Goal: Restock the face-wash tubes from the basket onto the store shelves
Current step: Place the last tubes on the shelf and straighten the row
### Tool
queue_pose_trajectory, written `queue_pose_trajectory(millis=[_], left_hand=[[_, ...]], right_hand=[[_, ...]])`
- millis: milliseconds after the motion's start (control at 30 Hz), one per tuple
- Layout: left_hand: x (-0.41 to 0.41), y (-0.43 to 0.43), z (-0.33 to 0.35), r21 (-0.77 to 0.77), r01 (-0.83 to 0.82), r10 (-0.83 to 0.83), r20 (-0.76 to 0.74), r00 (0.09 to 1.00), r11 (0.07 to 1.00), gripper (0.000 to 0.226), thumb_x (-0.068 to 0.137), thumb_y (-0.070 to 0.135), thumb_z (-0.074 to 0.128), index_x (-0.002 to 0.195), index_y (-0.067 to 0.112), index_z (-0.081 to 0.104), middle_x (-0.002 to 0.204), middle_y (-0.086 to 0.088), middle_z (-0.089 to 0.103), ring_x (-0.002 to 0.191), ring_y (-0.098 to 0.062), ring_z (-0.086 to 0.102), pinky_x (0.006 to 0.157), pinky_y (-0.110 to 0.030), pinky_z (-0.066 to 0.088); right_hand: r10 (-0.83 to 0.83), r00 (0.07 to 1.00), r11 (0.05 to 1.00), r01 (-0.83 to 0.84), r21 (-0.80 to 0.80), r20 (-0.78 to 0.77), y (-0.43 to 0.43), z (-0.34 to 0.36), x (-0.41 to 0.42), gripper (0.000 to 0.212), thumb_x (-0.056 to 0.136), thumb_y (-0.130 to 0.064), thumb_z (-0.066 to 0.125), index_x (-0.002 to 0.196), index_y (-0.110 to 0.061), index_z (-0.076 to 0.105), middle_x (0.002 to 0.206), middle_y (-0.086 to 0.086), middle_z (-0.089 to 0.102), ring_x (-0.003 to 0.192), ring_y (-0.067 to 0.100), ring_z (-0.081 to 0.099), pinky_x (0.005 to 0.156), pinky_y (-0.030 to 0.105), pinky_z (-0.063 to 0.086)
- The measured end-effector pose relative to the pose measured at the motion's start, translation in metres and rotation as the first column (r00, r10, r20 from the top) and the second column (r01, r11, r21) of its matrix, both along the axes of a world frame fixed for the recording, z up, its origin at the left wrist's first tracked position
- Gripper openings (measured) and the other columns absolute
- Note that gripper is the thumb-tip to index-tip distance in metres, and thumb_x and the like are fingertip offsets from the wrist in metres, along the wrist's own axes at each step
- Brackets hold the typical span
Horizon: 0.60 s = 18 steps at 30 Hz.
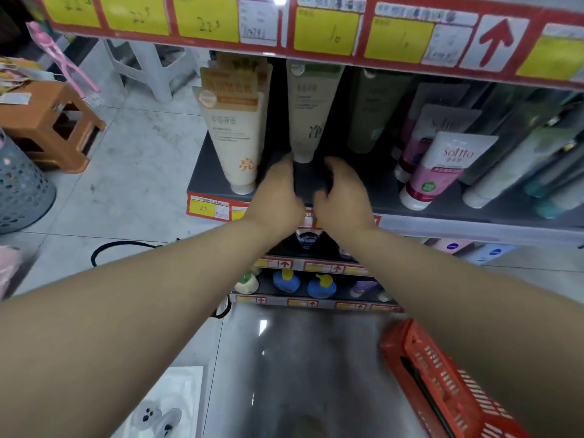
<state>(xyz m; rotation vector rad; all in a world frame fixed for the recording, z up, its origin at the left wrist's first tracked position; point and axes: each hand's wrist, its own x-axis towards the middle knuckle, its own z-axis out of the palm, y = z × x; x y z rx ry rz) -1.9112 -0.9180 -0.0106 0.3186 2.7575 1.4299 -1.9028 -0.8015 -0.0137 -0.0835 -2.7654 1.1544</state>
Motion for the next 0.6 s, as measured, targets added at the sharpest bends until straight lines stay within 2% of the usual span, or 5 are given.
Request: queue_pose_trajectory(millis=[100, 233, 333, 433, 600], left_hand=[[-0.020, 0.016, -0.002, 0.164, -0.119, 0.118, 0.015, 0.993, 0.979, 0.037, 0.084, 0.005, 0.057, 0.119, -0.001, 0.049, 0.112, -0.011, 0.057, 0.103, -0.012, 0.050, 0.086, -0.020, 0.038], [-0.041, 0.024, -0.002, 0.055, -0.163, 0.154, 0.145, 0.977, 0.985, 0.073, 0.086, 0.002, 0.057, 0.149, 0.007, 0.019, 0.146, -0.005, 0.038, 0.119, -0.007, 0.039, 0.090, -0.014, 0.031], [-0.048, 0.028, -0.006, 0.133, -0.211, 0.196, 0.114, 0.974, 0.968, 0.057, 0.087, 0.003, 0.057, 0.140, 0.010, 0.038, 0.125, -0.002, 0.054, 0.118, -0.009, 0.048, 0.084, -0.006, 0.033], [-0.049, 0.029, -0.008, 0.185, -0.235, 0.217, 0.114, 0.970, 0.954, 0.042, 0.090, -0.001, 0.052, 0.131, 0.006, 0.047, 0.111, 0.004, 0.054, 0.107, -0.003, 0.048, 0.074, 0.005, 0.035], [-0.043, 0.023, -0.014, 0.148, -0.194, 0.185, 0.073, 0.980, 0.970, 0.044, 0.084, 0.002, 0.054, 0.127, 0.008, 0.051, 0.117, -0.007, 0.061, 0.113, -0.013, 0.054, 0.085, -0.011, 0.037]], right_hand=[[-0.005, 1.000, 0.997, 0.004, -0.074, -0.012, 0.004, 0.006, -0.021, 0.050, 0.081, 0.005, 0.049, 0.131, 0.000, 0.048, 0.130, 0.018, 0.055, 0.122, 0.030, 0.049, 0.095, 0.021, 0.034], [0.045, 0.988, 0.986, -0.020, -0.164, 0.150, 0.004, 0.014, -0.042, 0.050, 0.092, -0.010, 0.048, 0.141, -0.012, 0.037, 0.142, 0.009, 0.046, 0.129, 0.021, 0.044, 0.096, 0.018, 0.030], [0.086, 0.976, 0.977, -0.044, -0.211, 0.198, 0.002, 0.012, -0.047, 0.048, 0.094, -0.012, 0.047, 0.141, -0.016, 0.038, 0.140, 0.007, 0.048, 0.128, 0.020, 0.046, 0.098, 0.020, 0.032], [0.088, 0.977, 0.965, -0.034, -0.261, 0.195, 0.002, 0.011, -0.045, 0.051, 0.091, -0.005, 0.047, 0.140, -0.015, 0.040, 0.139, 0.007, 0.050, 0.127, 0.019, 0.047, 0.101, 0.023, 0.035], [0.124, 0.981, 0.937, -0.067, -0.344, 0.148, -0.001, 0.008, -0.030, 0.043, 0.092, -0.008, 0.049, 0.134, -0.014, 0.048, 0.131, 0.007, 0.056, 0.119, 0.017, 0.051, 0.100, 0.025, 0.039]])
